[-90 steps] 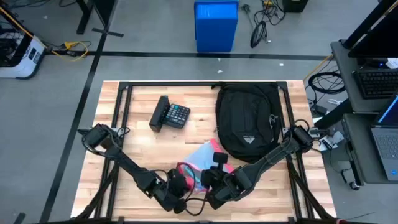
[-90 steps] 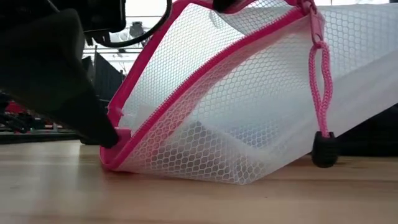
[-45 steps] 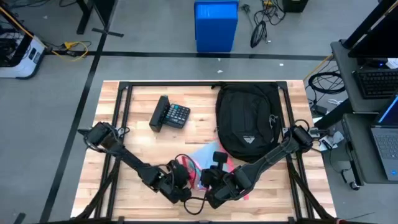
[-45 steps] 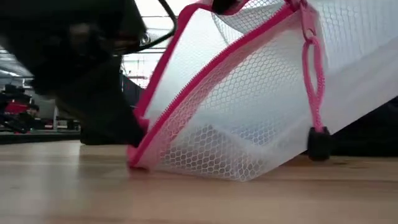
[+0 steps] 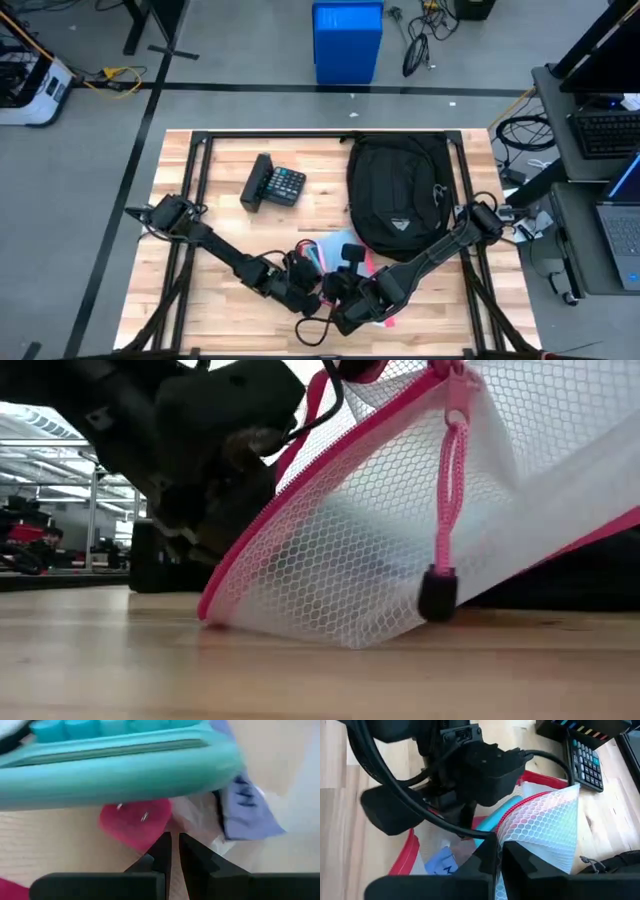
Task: Unpack backpack
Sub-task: Adjust the items in the white zip bag
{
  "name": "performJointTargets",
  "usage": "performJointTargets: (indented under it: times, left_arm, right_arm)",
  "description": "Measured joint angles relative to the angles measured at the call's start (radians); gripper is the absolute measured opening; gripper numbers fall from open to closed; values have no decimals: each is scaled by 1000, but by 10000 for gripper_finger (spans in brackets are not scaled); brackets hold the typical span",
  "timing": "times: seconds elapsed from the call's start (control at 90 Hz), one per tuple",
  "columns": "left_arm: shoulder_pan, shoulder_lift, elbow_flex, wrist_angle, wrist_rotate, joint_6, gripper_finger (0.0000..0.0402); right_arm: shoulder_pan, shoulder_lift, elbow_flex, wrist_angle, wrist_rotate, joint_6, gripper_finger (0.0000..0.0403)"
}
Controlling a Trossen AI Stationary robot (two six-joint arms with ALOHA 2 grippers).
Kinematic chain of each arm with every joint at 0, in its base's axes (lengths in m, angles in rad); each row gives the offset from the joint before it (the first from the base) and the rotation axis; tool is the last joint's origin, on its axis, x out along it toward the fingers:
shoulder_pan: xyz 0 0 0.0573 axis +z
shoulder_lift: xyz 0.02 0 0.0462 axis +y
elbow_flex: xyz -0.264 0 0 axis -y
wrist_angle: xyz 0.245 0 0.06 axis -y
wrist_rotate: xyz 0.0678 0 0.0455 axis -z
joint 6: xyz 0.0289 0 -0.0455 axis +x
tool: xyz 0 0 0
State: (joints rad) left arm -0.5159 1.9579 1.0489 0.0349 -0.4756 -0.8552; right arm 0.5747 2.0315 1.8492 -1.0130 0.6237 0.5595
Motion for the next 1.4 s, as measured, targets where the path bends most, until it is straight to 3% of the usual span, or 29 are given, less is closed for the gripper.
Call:
performJointTargets:
  times: [0.289,0.533,0.811,1.033,1.4]
  left_arm:
    - [-38,-32,2,4,109,5,24]
    - [-77,-93,2,-62,113,5,24]
    - [-145,-194,2,-189,17,22,24]
    - [-165,-180,0,-384,-44,-140,24]
    - [-83,-73,-14,-323,-87,-117,24]
  right_arm:
    - [0,0,0,1,-1,0,0]
    - [0,0,0,0,-1,3,0]
    - [0,0,0,-1,-1,4,0]
    - [0,0,0,0,-1,4,0]
    - [0,0,0,0,-1,-1,0]
